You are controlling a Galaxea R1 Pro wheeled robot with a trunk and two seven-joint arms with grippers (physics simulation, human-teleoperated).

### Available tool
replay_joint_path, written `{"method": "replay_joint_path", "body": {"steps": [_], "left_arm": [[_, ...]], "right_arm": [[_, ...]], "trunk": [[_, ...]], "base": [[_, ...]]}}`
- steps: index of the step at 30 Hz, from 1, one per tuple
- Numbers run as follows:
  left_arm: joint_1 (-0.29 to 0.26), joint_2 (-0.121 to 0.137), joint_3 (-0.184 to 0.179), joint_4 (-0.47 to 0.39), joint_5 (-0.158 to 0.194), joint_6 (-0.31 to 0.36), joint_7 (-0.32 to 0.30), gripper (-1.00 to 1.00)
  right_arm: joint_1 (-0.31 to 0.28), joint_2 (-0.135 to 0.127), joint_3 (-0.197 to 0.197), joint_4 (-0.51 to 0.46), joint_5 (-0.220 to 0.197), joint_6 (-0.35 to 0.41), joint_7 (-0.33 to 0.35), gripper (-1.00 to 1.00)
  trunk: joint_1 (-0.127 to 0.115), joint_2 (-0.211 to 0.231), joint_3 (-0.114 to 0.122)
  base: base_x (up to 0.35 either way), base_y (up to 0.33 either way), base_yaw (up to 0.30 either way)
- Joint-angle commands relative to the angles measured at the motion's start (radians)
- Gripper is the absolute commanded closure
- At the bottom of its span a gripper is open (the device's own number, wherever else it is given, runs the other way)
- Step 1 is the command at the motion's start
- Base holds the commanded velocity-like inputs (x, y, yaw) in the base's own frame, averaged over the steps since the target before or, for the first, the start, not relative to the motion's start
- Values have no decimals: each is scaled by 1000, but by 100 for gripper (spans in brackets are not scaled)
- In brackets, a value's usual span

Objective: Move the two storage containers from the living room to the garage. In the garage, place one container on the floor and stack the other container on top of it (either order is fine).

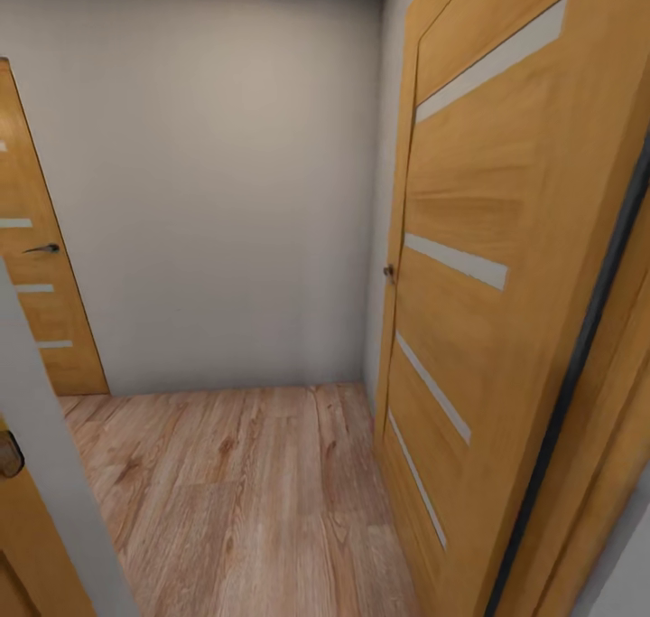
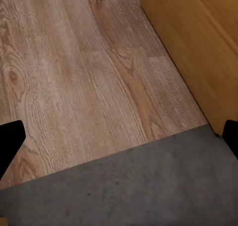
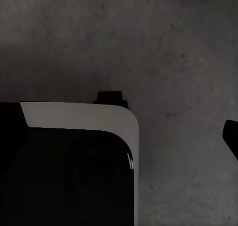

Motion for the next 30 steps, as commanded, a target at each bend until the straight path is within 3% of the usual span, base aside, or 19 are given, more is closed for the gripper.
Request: {"method": "replay_joint_path", "body": {"steps": [1,10,30], "left_arm": [[-1,0,3,1,9,3,-10,-100],[-1,0,3,1,9,3,-10,-100],[0,0,3,1,9,3,-10,-100]], "right_arm": [[0,0,-1,0,0,0,3,-100],[0,0,-1,0,0,0,3,-100],[0,0,-1,0,0,0,3,-100]], "trunk": [[0,-1,-1],[0,-1,-1],[0,-1,-1]], "base": [[100,6,0],[183,2,0],[11,0,0]]}}
